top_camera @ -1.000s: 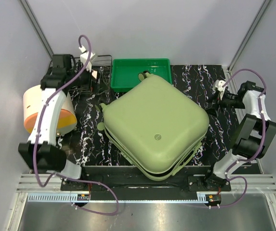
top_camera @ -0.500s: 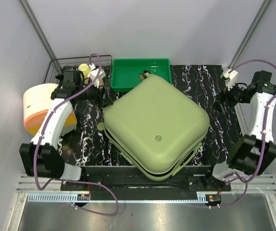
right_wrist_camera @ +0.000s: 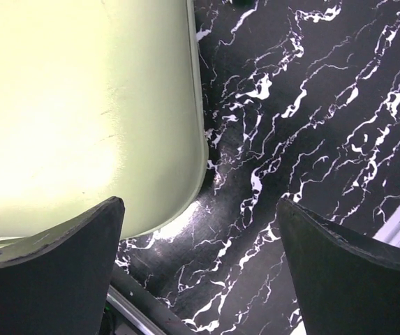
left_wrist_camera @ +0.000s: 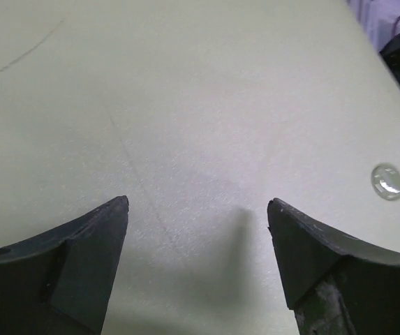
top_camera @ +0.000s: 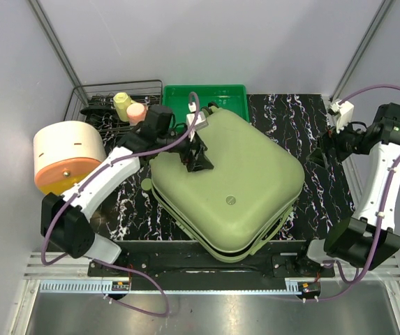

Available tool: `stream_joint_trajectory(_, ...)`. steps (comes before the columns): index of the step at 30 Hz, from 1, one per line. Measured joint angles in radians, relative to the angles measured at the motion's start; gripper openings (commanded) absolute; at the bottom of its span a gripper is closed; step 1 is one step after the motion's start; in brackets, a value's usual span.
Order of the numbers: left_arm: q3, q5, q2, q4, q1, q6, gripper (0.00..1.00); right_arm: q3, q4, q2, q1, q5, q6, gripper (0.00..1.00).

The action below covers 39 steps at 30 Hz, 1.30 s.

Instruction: Open, take out, and arrange the luggage

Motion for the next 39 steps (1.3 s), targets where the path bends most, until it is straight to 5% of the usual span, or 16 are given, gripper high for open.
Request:
stream_joint_trajectory(5, 0.031, 0.092, -0.003, -0.053, 0.075, -0.079, 0.99, 0.000, -0.012, -0.011, 0.005, -0.060, 0.026, 1.00)
stream_joint_trajectory(11, -0.093, 0.127, -0.256, -0.243, 0.543, -0.137, 0.99, -0.033, 0.000, -0.011, 0.073, -0.104, 0.131, 1.00)
stream_joint_trajectory(18, -0.349, 0.198, -0.440, -0.412, 0.824, -0.177, 0.98, -0.099, 0.141, 0.000, 0.266, -0.097, 0.310, 1.00)
stream_joint_trajectory(27, -0.470, 0.277, -0.322, -0.229, 0.769, -0.398, 0.98, -0.133, 0.240, 0.091, 0.337, -0.107, 0.352, 0.98)
stream_joint_trajectory(32, -0.526, 0.276, -0.324, 0.016, 0.577, -0.572, 0.97, -0.202, 0.256, 0.025, 0.322, -0.098, 0.245, 0.91)
stream_joint_trajectory(39, -0.495, 0.162, -0.165, 0.360, 0.288, -0.739, 0.96, -0.249, 0.146, -0.209, 0.311, 0.035, 0.233, 1.00)
